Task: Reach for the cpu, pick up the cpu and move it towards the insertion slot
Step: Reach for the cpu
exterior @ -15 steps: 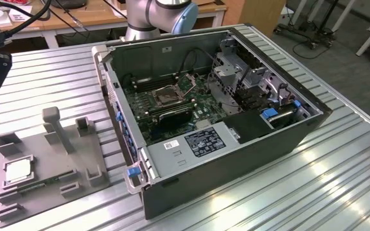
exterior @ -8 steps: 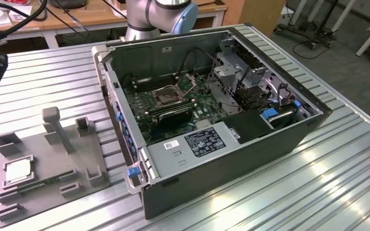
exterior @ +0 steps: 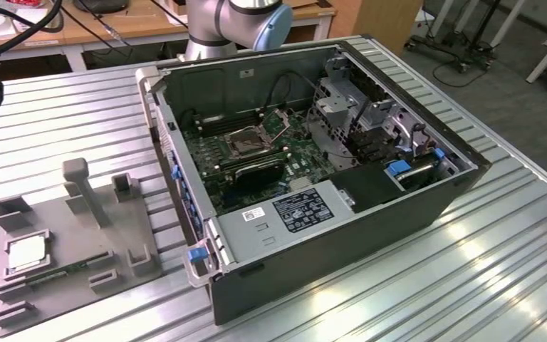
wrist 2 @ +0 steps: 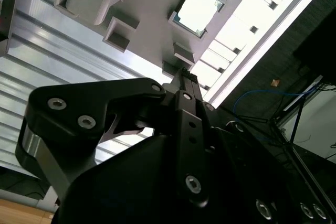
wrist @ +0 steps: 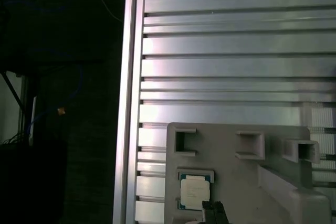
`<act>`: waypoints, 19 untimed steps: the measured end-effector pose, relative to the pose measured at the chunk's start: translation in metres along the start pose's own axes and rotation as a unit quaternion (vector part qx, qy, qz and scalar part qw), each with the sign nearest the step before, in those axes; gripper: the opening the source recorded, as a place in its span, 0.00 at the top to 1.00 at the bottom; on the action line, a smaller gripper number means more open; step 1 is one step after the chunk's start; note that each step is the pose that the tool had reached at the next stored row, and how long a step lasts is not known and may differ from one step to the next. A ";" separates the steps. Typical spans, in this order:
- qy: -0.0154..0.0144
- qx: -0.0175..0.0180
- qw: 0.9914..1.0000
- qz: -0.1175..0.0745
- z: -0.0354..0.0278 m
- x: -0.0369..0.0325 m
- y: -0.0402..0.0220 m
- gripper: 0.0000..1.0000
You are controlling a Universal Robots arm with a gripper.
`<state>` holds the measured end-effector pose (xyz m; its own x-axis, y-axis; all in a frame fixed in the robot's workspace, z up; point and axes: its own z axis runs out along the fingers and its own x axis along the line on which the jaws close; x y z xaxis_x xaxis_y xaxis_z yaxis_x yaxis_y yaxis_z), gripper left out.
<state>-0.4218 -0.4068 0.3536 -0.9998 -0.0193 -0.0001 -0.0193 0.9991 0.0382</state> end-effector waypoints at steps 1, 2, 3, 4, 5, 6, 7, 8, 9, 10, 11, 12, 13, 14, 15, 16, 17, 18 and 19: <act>0.000 0.000 1.000 0.000 0.0000 0.0001 0.0000 0.90; 0.000 0.000 1.000 0.000 -0.0001 0.0001 0.0000 0.90; 0.000 0.000 1.000 0.000 0.0000 0.0003 -0.0004 0.90; 0.000 0.000 1.000 0.000 0.0000 0.0003 -0.0012 0.90; 0.000 0.000 1.000 0.000 0.0000 0.0002 -0.0022 0.90; 0.000 0.000 1.000 0.000 -0.0002 0.0002 -0.0031 0.90; 0.000 0.000 1.000 0.000 -0.0001 0.0003 -0.0040 0.90; 0.000 0.000 1.000 0.000 -0.0002 0.0003 -0.0048 0.90; 0.000 0.000 1.000 0.000 -0.0002 0.0003 -0.0054 0.90; 0.000 0.000 1.000 0.000 -0.0002 0.0003 -0.0056 0.90; 0.000 0.000 1.000 0.000 -0.0002 0.0003 -0.0056 0.90; 0.000 0.000 1.000 0.000 -0.0002 0.0003 -0.0056 0.90; 0.000 0.000 1.000 0.000 -0.0002 0.0003 -0.0056 0.90; 0.000 0.000 1.000 0.000 -0.0001 0.0003 -0.0057 0.90; 0.000 0.000 1.000 0.000 0.0005 0.0003 -0.0057 0.90; 0.000 0.000 1.000 0.000 0.0011 0.0003 -0.0057 0.90; 0.000 0.000 1.000 0.000 0.0011 0.0003 -0.0057 0.90; 0.000 0.000 1.000 0.000 0.0011 0.0003 -0.0057 0.90; 0.000 0.000 1.000 0.000 0.0011 0.0003 -0.0057 0.90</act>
<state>-0.4220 -0.4125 0.3523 -0.9998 -0.0191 0.0001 -0.0191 0.9991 0.0381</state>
